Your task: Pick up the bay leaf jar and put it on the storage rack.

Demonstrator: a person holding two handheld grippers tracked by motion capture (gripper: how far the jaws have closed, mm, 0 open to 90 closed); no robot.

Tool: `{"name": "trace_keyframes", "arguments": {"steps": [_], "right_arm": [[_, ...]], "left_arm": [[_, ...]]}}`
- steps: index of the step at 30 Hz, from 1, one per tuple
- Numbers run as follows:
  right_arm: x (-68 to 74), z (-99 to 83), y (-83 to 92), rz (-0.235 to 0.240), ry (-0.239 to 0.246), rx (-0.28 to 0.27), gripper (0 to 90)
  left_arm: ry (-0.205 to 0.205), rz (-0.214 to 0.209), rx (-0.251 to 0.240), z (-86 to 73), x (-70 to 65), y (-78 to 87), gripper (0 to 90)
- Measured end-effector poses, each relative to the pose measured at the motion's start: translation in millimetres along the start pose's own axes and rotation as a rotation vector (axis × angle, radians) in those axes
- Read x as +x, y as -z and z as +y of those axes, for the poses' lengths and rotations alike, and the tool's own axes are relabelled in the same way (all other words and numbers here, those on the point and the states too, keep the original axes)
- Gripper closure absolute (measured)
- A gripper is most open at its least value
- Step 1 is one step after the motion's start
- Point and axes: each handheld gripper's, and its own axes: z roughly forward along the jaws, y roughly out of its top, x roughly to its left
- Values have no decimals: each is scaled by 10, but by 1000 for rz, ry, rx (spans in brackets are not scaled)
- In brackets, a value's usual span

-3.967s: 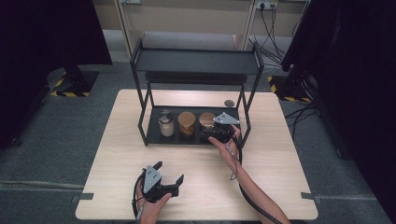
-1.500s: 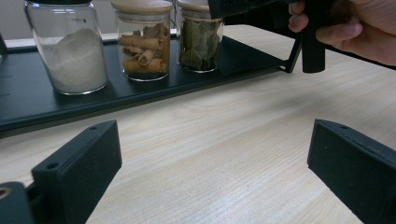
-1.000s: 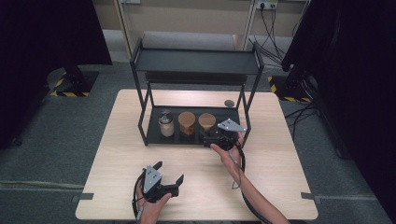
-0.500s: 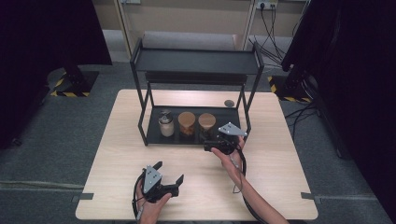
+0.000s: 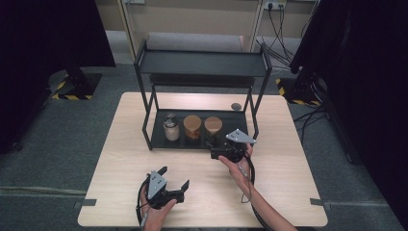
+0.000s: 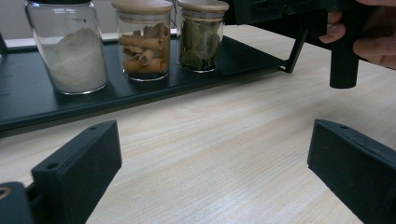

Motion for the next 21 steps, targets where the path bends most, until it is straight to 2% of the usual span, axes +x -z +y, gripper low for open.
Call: {"name": "trace_keyframes", "arguments": {"steps": [21], "right_arm": [[49,-120,89,26,11,-2,62]], "left_arm": [[0,-2,0,0,2,0,25]]}}
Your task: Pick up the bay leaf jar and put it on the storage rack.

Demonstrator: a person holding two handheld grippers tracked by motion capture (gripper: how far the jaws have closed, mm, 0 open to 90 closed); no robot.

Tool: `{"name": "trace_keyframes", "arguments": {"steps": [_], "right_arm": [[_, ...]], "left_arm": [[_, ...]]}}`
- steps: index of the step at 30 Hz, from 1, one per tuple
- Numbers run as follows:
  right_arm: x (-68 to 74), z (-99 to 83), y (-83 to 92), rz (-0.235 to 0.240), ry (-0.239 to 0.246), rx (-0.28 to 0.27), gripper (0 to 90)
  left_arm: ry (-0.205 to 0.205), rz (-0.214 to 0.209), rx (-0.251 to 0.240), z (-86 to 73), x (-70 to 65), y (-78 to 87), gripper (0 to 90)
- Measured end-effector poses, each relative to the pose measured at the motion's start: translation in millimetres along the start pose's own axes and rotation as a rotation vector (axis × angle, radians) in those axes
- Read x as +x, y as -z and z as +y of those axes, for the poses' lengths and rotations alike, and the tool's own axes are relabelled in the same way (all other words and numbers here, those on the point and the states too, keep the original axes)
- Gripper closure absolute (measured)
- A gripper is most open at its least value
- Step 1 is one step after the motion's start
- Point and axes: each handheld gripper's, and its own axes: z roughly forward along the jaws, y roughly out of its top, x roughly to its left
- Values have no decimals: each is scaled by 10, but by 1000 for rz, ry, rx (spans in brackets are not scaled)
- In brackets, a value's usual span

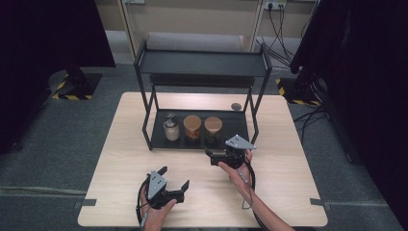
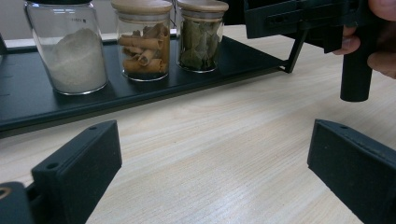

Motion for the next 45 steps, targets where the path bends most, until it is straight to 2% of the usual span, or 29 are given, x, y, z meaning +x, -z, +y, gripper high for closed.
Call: {"name": "trace_keyframes", "arguments": {"steps": [10,17,21,45], "right_arm": [[10,-27,56,3,0,-8,62],[42,-83,77,25,2,-2,61],[69,-103,91,26,16,-4,61],[138,-161,213,60,21,-17,61]], "left_arm": [[0,0,0,0,-1,0,25],[4,-1,1,1,7,1,25],[1,-1,1,1,4,0,25],[3,-1,1,2,7,0,25]]}}
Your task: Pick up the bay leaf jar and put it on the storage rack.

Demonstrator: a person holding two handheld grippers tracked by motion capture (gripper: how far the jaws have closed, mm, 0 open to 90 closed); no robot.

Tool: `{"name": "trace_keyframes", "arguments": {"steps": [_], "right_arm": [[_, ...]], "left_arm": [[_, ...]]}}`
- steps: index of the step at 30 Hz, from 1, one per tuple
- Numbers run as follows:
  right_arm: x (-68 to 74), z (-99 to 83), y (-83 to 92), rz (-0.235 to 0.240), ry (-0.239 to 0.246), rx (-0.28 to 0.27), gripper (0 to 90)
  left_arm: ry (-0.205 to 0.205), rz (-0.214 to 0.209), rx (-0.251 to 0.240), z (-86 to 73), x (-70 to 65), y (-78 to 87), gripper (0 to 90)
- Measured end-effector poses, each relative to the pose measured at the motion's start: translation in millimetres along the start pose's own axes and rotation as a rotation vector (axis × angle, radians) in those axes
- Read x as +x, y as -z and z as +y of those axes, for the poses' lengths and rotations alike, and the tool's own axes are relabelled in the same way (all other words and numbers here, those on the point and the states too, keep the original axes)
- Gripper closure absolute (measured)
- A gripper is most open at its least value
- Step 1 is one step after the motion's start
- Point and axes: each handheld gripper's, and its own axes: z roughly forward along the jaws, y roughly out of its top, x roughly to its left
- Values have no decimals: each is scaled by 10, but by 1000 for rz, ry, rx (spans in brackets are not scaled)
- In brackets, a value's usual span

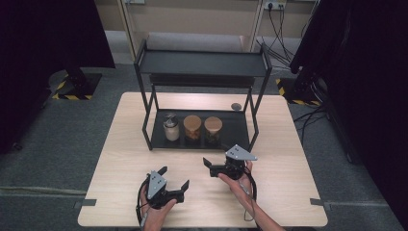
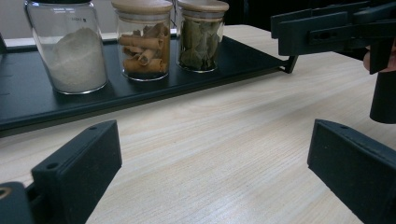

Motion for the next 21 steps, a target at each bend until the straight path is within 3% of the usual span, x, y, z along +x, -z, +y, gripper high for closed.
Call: {"name": "trace_keyframes", "arguments": {"steps": [21], "right_arm": [[55,-66,88,25,1,8,60]], "left_arm": [[0,1,1,2,-1,-1,25]]}}
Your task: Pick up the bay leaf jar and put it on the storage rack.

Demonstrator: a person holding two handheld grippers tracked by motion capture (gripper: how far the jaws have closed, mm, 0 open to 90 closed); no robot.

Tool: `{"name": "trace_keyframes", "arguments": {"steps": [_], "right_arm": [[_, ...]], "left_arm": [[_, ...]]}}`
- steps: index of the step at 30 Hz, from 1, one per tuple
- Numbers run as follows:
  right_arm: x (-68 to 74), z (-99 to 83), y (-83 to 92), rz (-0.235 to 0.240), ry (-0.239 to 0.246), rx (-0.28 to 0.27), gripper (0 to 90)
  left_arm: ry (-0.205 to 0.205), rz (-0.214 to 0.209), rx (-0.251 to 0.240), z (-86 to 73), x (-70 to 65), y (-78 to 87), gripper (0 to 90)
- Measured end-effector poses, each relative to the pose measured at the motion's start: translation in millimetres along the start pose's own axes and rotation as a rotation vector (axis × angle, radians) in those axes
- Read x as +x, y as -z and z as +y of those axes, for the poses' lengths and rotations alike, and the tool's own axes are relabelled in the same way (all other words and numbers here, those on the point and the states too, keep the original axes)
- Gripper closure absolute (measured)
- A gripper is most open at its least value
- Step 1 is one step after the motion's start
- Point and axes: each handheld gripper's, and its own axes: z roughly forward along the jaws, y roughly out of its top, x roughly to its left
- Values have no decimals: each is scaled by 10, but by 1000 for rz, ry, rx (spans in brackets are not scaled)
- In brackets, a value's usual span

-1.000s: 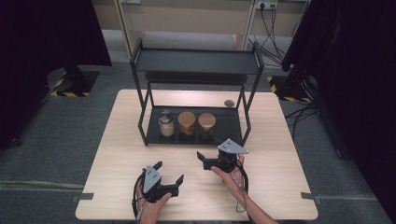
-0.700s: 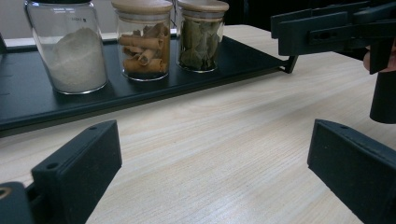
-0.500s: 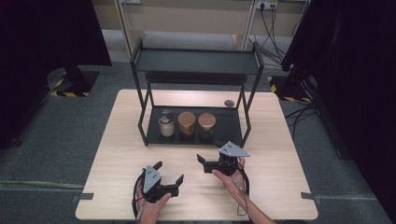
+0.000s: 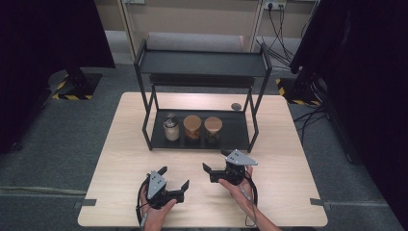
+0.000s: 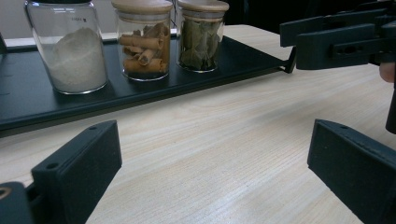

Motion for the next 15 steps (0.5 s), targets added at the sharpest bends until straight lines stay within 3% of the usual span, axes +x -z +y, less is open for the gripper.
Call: {"name": "trace_keyframes", "arguments": {"steps": [15], "right_arm": [[48,-60,59,13,9,11,60]], "left_arm": [[-2,1,-2,-3,-4,1,25]]}}
